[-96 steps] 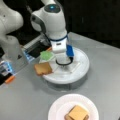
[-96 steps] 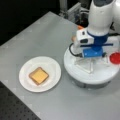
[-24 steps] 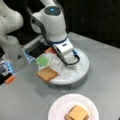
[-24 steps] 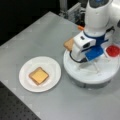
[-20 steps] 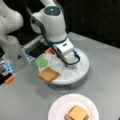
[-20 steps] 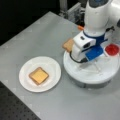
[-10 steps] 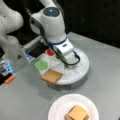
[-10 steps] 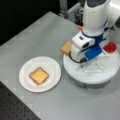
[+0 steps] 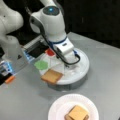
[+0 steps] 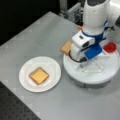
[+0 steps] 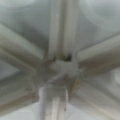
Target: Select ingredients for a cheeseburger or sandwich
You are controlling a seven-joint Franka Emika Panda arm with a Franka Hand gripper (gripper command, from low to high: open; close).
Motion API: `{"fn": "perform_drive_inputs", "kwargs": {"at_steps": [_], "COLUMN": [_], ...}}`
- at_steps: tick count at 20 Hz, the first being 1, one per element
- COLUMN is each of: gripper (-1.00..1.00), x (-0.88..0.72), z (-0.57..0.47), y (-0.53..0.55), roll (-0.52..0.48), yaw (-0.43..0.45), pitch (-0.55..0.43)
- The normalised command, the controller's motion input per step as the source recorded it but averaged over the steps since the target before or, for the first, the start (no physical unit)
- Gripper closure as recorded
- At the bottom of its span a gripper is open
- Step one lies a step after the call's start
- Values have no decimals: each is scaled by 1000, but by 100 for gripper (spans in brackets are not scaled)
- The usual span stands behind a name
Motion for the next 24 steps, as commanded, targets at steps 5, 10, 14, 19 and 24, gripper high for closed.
{"fn": "perform_drive_inputs", "kwargs": {"at_steps": [5,10,14,19,24], "gripper": [-100,-100,-100,-100,-100], "x": [95,47,-53,-63,-79], "z": [276,238,225,227,178], "y": [113,34,-128,-209,-217], "roll": [70,101,115,11,-143], "yaw": [-147,-190,-480,-563,-611], "pitch": [170,96,89,37,9]}}
